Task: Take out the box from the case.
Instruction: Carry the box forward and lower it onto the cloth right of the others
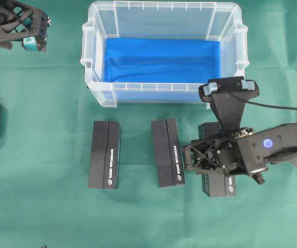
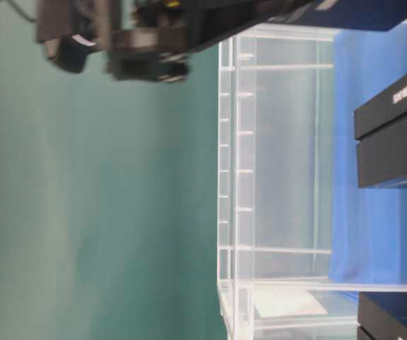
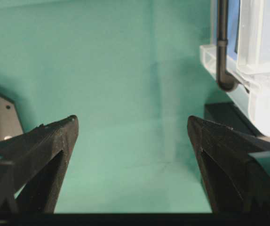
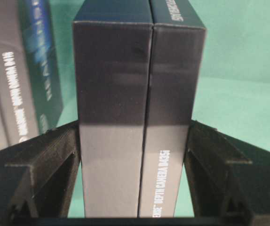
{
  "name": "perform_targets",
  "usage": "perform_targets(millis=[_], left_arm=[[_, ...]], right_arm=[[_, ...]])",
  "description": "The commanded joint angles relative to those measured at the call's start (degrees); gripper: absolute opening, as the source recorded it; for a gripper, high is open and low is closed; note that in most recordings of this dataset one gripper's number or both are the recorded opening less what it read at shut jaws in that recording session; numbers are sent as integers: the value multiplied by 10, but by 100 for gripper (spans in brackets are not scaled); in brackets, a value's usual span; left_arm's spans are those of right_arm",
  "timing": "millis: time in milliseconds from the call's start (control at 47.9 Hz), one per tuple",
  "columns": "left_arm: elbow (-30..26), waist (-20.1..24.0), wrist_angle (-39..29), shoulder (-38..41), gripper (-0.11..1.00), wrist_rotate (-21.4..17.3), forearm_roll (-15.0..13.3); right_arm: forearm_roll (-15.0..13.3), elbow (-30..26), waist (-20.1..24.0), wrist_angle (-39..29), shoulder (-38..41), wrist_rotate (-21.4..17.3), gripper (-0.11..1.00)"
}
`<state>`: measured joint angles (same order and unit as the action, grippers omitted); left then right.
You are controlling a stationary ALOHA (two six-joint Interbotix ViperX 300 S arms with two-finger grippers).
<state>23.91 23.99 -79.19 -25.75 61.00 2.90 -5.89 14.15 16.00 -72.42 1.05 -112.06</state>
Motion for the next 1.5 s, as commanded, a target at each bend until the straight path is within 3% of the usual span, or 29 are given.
perform_targets(millis=[0,230,1003,1170,1483], left_arm=[[-5,-2,0,-6,100,1,-1],[-5,-2,0,-7,100,1,-1],[-5,-2,0,-6,100,0,-1],[-5,-2,1,-7,100,-1,-1],[-4,-3,3,-6,100,-1,-1]], right_arm=[[1,11,1,21,-6,0,65],[1,35,-1,69,-3,2,65],[1,47,-3,75,-4,0,66],[-6,47,-4,75,-4,1,94],[-6,44,-6,73,-5,4,91]])
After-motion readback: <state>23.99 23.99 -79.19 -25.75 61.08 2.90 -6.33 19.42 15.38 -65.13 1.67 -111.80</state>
